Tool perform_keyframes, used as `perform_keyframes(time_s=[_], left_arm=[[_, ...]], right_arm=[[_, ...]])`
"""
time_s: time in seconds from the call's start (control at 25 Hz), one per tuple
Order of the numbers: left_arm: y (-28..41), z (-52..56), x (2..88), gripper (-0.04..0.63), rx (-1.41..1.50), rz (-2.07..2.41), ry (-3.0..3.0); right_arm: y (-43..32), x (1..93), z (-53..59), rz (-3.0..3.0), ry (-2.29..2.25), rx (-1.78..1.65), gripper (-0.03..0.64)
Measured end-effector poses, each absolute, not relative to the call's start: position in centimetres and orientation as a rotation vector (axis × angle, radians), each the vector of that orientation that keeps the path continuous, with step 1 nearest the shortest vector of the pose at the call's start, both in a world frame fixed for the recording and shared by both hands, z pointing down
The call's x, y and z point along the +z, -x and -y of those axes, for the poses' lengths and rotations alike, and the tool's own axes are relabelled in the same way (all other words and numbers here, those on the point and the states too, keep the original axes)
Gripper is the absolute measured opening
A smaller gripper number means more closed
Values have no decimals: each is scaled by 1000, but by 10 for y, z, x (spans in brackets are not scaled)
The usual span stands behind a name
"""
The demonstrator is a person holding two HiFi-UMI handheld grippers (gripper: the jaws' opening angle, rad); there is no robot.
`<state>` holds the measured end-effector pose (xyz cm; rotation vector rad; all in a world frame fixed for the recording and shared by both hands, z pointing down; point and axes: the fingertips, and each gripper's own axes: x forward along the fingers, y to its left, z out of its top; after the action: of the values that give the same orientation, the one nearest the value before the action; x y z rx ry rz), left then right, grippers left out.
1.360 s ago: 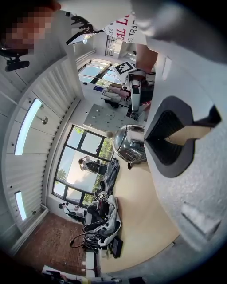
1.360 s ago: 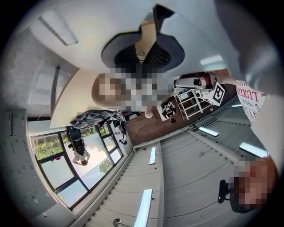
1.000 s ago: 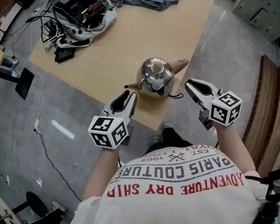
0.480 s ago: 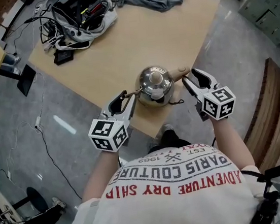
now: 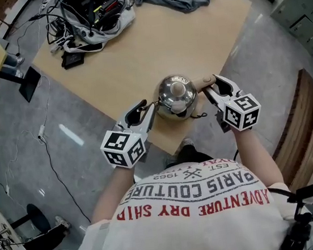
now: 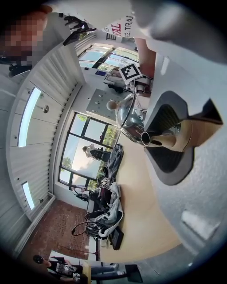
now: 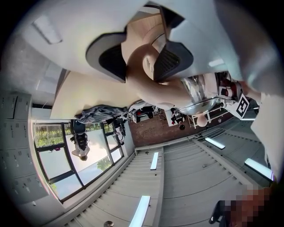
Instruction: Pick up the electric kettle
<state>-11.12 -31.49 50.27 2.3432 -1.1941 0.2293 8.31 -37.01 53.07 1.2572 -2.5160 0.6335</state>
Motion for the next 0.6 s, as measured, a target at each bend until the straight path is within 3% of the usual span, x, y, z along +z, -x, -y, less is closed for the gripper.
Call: perform_keyframes(time_s=[0.6], left_arm=[[110,317,502,91,263,1187,-2332]], right_arm=[[-86,532,371,2498,-1290,599,172]])
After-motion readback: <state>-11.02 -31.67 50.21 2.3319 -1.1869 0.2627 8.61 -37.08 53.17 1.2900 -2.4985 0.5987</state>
